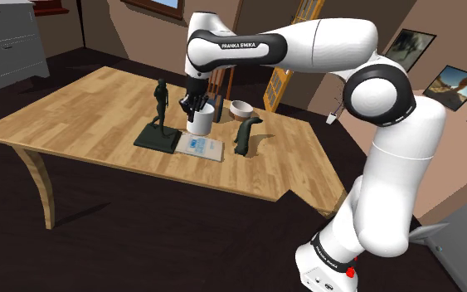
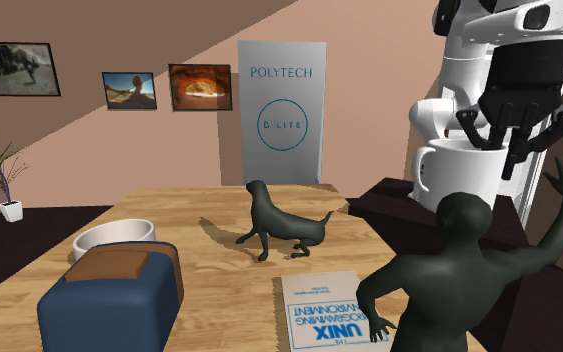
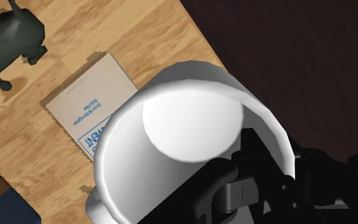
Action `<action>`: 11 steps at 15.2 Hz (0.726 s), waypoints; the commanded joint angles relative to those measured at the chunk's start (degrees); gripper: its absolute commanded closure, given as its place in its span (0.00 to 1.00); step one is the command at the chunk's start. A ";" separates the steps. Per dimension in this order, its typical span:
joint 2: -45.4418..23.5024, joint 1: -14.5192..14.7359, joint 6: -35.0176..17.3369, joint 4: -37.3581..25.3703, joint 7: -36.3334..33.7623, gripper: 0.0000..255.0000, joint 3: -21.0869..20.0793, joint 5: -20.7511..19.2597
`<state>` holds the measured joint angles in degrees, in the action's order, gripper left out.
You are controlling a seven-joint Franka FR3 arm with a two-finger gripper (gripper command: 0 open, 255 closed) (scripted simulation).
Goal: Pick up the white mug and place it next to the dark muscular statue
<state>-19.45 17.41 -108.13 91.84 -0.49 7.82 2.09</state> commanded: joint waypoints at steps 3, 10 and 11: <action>-0.67 0.01 -2.79 2.07 0.04 1.00 -0.05 0.11; -2.38 -0.03 -7.50 5.09 0.19 1.00 -0.17 0.39; -2.66 -0.04 -8.16 5.46 0.22 1.00 -0.19 0.44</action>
<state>-21.95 17.38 -115.41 96.65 -0.31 7.64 2.50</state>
